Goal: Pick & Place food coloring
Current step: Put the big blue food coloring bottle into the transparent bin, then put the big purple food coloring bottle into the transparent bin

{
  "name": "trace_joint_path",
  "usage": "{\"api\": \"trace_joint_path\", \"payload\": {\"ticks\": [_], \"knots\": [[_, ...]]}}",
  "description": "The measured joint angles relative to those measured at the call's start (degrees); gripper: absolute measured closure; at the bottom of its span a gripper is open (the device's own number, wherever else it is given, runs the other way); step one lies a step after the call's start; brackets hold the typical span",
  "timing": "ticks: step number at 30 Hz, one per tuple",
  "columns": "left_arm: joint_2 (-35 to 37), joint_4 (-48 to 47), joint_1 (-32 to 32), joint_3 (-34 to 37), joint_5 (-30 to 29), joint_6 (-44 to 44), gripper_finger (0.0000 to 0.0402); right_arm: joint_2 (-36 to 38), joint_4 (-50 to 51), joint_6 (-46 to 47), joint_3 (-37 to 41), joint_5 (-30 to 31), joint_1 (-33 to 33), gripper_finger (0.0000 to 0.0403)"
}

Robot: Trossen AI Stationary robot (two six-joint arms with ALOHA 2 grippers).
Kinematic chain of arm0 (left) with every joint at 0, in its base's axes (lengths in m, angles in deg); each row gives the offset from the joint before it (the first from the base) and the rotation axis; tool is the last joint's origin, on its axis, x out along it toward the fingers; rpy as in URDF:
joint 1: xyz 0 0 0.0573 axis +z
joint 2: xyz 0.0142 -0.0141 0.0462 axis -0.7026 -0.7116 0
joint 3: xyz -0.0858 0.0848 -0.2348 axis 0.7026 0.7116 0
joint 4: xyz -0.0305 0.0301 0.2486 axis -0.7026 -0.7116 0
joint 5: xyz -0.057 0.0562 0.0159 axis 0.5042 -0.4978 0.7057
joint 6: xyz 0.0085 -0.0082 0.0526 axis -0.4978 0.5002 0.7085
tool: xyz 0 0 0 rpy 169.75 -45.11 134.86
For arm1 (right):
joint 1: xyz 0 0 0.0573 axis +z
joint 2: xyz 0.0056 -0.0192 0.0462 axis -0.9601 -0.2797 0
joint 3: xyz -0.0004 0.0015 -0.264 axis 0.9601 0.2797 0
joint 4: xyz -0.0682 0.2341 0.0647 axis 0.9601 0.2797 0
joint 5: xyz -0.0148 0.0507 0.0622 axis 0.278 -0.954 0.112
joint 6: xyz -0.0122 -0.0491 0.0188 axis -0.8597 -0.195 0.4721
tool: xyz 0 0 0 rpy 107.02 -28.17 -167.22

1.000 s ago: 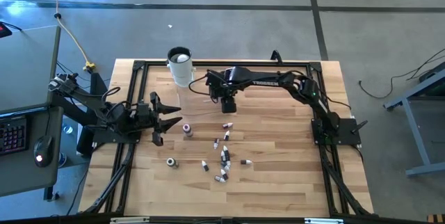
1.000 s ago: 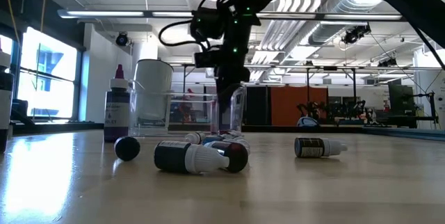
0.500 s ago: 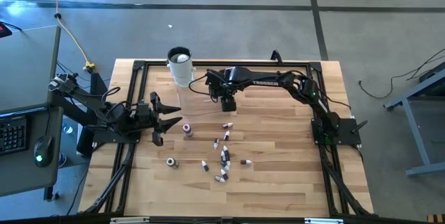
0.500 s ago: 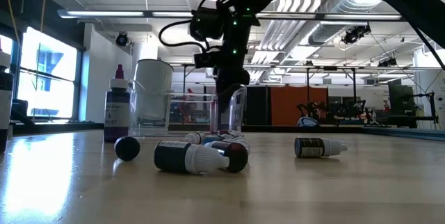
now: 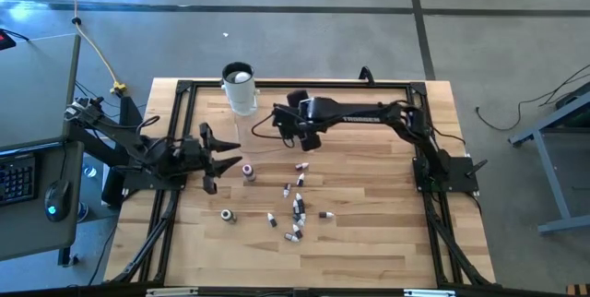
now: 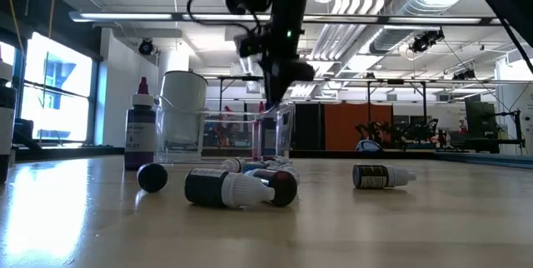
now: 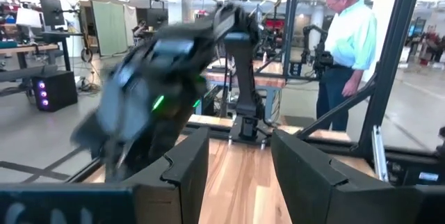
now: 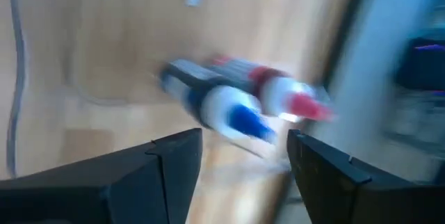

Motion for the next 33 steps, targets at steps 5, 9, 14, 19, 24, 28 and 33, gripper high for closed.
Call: {"api": "trace_joint_path", "payload": {"ticks": [5, 9, 14, 19, 24, 28, 33], "knots": [[0.0, -2.32, -0.02, 0.0, -0.07, -0.01, 0.0247, 5.47, 0.63, -4.79, -0.02, 16.3, 4.58, 0.02], [-0.02, -0.41, -0.02, 0.0, -0.1, -0.01, 0.0247, 12.12, 1.35, -3.83, -0.02, 23.7, 7.7, 0.02], [-2.18, -6.29, 0.0, -8.12, -0.68, 0.18, 0.0247, 23.96, 7.9, 15.95, 0.31, 4.87, 7.31, 0.0206], [-10.79, -35.53, 0.0, -28.54, -6.37, 0.03, 0.0247, 38.27, 3.78, 27.48, 13.56, -29.51, 1.42, 0.0214], [-22.05, -67.54, 0.0, -44.46, -9.96, -18.44, 0.0247, 52.38, -20.93, 29.76, 41.3, -33.25, 1.16, 0.0212], [-27.51, -84.87, 0.01, -49.01, -6.01, -38.96, 0.0247, 58.84, -42.88, 33.99, 60.42, -33.42, 2.39, 0.0214], [-33.2, -94.24, 0.8, -46.18, 4.09, -60.59, 0.0247, 61.33, -64.12, 33.93, 74.44, -34.42, 3.61, 0.0213]]}}
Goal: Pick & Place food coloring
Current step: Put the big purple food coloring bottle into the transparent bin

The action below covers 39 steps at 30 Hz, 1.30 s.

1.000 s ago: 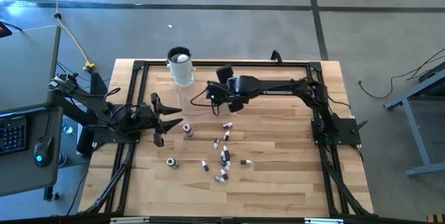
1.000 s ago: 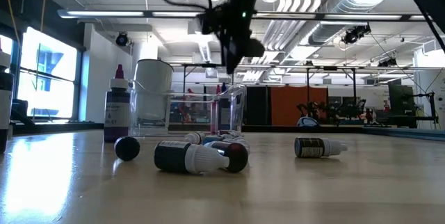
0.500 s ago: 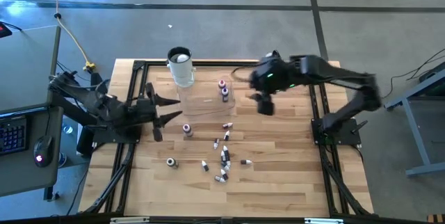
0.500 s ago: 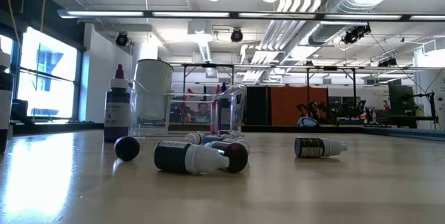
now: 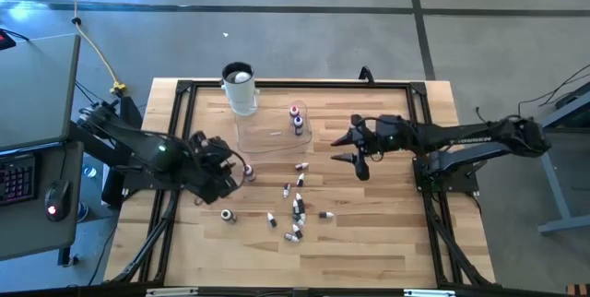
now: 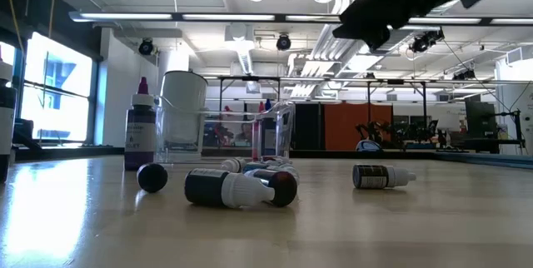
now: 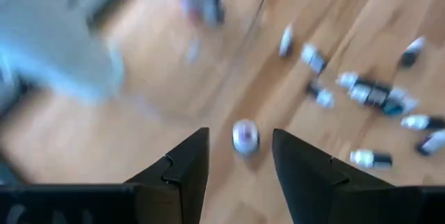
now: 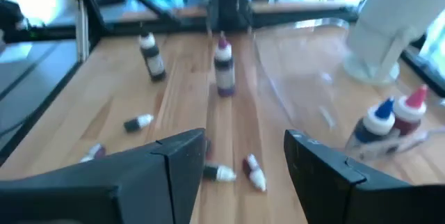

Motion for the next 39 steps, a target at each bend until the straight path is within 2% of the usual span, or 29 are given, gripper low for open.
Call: {"api": "trace_joint_path", "payload": {"ticks": [3, 7, 11, 14, 19, 25, 29, 39], "knots": [[-2.03, 2.47, 0.01, 2.58, 4.99, -5.63, 0.0248, 0.1, -6.74, 0.02, 2.98, 1.23, -0.73, 0.0214], [-4.67, 6.45, 0.33, 5.77, 6.67, -6.92, 0.0248, 0.14, -7.03, 0.03, 2.61, 0.42, -1.83, 0.0214], [-7.05, 9.51, 3.16, 8.74, 8.06, -7.23, 0.0248, 0.14, -7.98, 0.0, 2.34, 0.13, -2.01, 0.0212], [-7.77, 11.56, 7.53, 10.09, 9.26, -8.15, 0.0248, 0.14, -8.52, -1.11, 2.34, 0.13, -2.08, 0.0214], [-8.32, 13.44, 15.06, 10.4, 15.15, -4.17, 0.0248, 0.14, -9.07, -1.38, 2.32, 0.13, -2.08, 0.0212], [-9.62, 15.56, 20.78, 10.44, 23.43, 1.41, 0.0248, 0.13, -8.82, -1.48, 2.32, 0.13, -2.1, 0.0214], [-11.67, 15.77, 22.48, 10.44, 27.09, 2.37, 0.0248, 0.12, -7.23, -1.35, 2.32, 0.13, -2.1, 0.0212], [-17.05, 20.3, 23.16, 10.16, 29.69, 4.13, 0.0248, 0.1, -5.72, -1.09, 2.32, 0.11, -2.1, 0.0213]]}}
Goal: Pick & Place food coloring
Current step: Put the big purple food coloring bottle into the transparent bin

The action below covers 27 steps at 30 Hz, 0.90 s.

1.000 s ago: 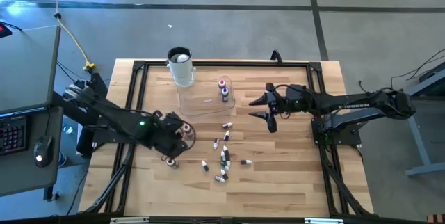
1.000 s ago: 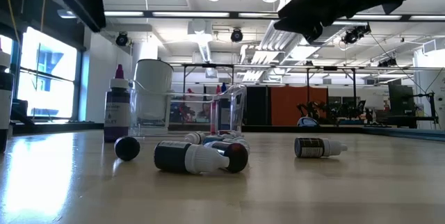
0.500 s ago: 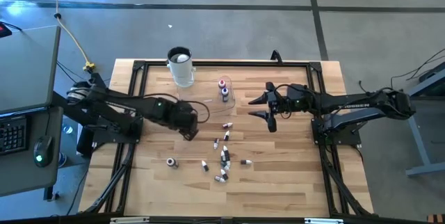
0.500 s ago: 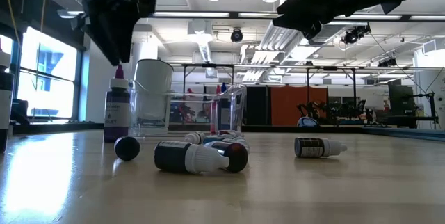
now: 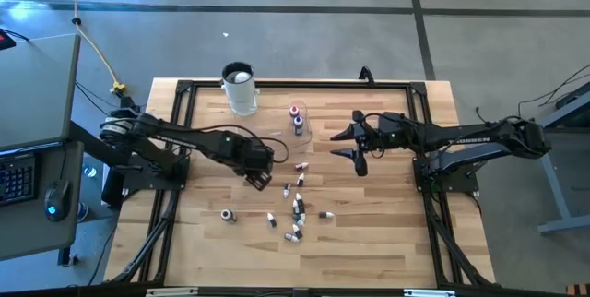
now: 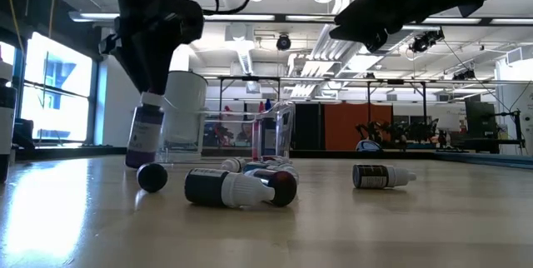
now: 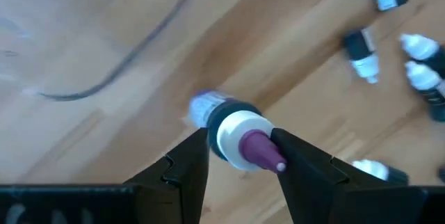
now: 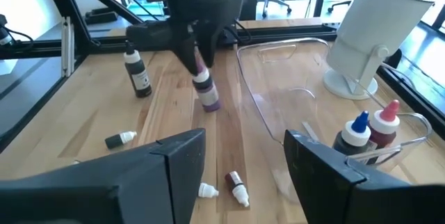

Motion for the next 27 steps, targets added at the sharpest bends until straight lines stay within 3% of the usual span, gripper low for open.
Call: {"api": "trace_joint_path", "payload": {"ticks": [10, 21, 27], "knots": [[-0.42, -5.61, 0.09, 0.5, 0.67, -0.25, 0.0247, 0.0, 0.2, -0.09, 0.0, 0.2, 0.0, 0.0212], [-0.43, -5.65, 0.04, 0.44, 0.68, -0.08, 0.0249, 0.0, 0.3, -0.2, 0.0, 0.22, 0.01, 0.0214], [-0.35, -5.65, 0.04, 0.39, 0.79, 0.16, 0.0284, 0.0, 0.29, -0.2, 0.0, 0.22, 0.0, 0.0212]]}}
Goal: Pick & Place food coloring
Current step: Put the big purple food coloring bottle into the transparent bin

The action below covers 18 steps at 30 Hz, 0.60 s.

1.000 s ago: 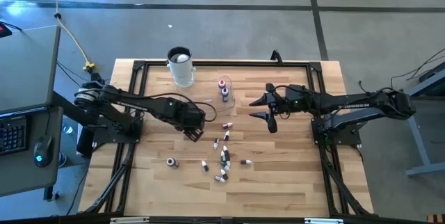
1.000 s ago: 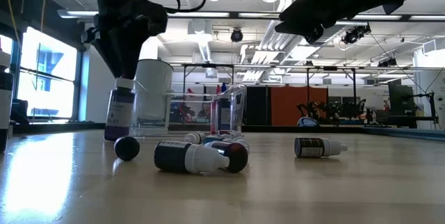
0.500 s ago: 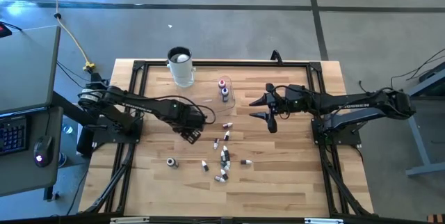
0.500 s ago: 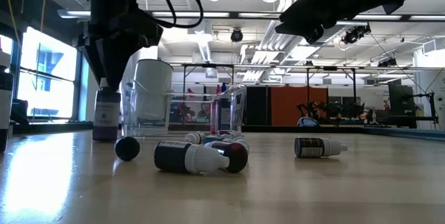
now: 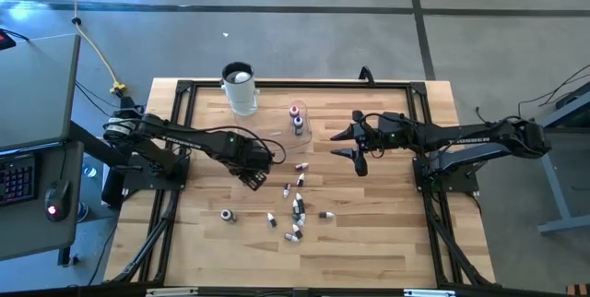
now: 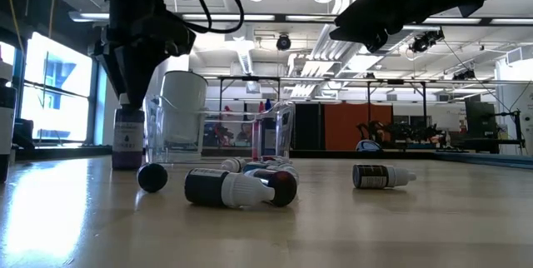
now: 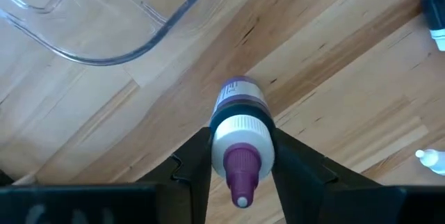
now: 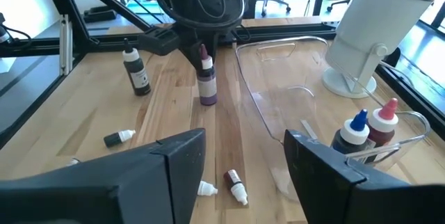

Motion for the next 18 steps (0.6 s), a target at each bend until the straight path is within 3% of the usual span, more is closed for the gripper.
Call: {"api": "trace_joint_path", "payload": {"ticks": [8, 18], "knots": [[0.01, 3.04, 0.0, -0.61, -0.5, 0.34, 0.0288, 0.0, -0.02, 0.0, 0.0, 0.0, 0.0, 0.0213], [0.01, 4.48, 3.64, -13.27, -2.86, 11.08, 0.0291, 0.0, -0.81, -0.01, 0.0, 0.01, 0.01, 0.0213]]}}
